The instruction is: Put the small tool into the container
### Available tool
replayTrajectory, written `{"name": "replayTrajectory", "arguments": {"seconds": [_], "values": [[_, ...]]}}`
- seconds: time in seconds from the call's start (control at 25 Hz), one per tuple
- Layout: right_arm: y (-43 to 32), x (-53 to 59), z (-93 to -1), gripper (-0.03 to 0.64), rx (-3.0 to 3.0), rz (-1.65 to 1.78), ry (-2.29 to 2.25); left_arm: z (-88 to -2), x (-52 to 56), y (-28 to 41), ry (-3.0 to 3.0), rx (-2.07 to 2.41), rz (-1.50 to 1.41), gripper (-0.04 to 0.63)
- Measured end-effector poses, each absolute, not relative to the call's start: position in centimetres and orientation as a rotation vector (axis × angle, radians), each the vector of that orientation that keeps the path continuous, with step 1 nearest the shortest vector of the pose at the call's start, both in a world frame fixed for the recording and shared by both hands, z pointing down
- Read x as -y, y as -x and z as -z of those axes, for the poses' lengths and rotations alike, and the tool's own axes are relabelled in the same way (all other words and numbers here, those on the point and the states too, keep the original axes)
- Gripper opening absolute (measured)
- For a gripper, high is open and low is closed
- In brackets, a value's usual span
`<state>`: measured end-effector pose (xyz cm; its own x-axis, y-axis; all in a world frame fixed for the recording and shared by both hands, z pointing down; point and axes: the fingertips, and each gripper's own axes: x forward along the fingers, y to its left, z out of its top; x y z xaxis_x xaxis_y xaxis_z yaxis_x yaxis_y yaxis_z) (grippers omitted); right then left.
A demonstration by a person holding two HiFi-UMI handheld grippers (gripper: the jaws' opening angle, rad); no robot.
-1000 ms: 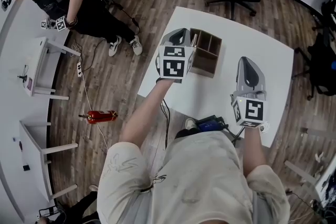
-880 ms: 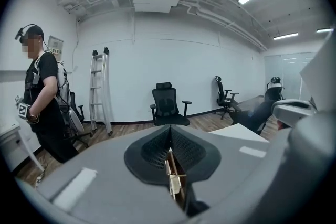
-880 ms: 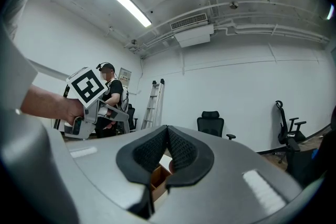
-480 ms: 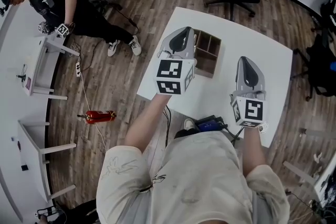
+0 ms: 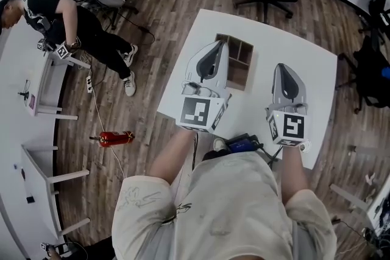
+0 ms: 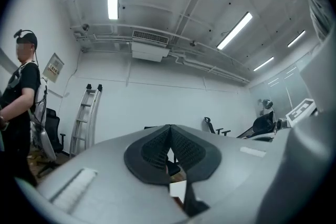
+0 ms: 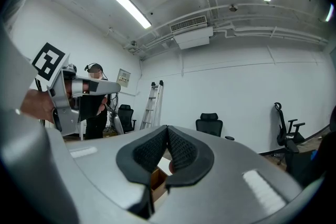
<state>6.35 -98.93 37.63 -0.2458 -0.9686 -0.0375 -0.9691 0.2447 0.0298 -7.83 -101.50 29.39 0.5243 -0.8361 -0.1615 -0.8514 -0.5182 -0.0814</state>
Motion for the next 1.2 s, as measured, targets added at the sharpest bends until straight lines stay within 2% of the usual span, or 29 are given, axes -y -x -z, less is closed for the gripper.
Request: {"name": "replayTrajectory", "arguments": {"seconds": [0.52, 1.2], "values": [[-6.2, 98.3, -37.6, 0.006, -2.465, -0.096, 1.898, -30.3, 97.4, 9.1, 2.554, -1.445, -0.321, 0.020], [-5.3, 98.3, -38.5, 0.006, -2.502, -0.106, 1.882, -33.3, 97.3, 10.5, 2.545, -1.525, -0.318, 0.020]]}}
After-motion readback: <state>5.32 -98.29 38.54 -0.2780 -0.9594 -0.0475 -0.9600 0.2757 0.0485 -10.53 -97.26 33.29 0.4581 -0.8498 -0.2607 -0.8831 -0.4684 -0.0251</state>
